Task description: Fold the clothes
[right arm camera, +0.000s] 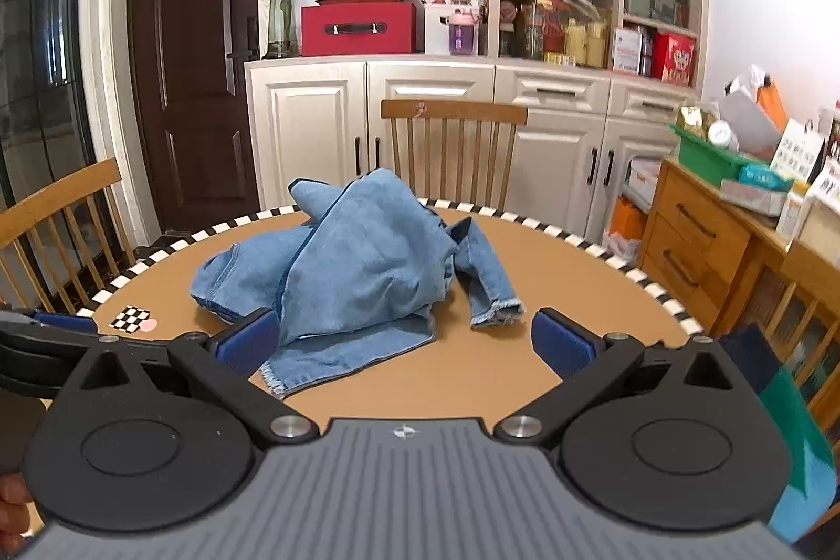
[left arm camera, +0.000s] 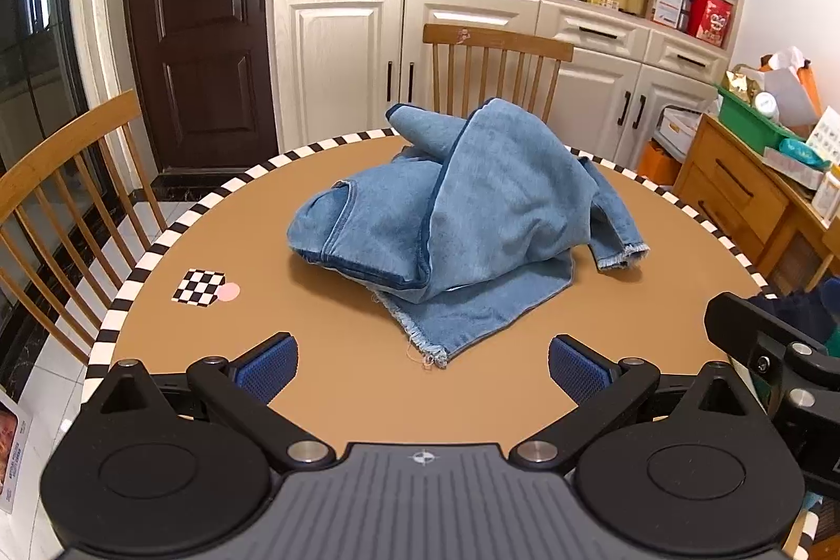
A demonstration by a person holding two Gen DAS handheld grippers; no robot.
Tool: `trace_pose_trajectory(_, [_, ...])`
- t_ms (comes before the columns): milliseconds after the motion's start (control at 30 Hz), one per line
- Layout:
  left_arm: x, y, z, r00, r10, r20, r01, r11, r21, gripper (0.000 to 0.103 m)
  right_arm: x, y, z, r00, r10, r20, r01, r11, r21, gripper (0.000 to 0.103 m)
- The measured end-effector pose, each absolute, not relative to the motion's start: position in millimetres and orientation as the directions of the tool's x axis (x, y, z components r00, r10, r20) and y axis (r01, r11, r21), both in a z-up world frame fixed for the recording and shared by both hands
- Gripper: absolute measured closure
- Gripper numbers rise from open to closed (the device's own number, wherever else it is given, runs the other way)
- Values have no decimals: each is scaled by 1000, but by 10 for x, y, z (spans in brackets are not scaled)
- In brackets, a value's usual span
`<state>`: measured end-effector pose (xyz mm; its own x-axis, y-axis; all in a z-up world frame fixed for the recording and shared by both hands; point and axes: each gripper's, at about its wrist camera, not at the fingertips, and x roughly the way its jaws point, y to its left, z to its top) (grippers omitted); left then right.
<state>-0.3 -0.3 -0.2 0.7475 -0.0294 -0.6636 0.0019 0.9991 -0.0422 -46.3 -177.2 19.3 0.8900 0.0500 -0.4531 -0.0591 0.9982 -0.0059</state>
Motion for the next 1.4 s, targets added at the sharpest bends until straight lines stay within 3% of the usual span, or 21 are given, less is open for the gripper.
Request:
trace_pose_trajectory(367, [-15,-95,-19,722,-18,-692,-4,1000,-31,0,-394,-1854,187,855,102,-509,-54,993,108,0])
trace_pose_trajectory(1400, [3,-125,-46,708,-37,-705,13,999,-40,0,-365,-1864,148,841,103,-530,-60,993,98,0])
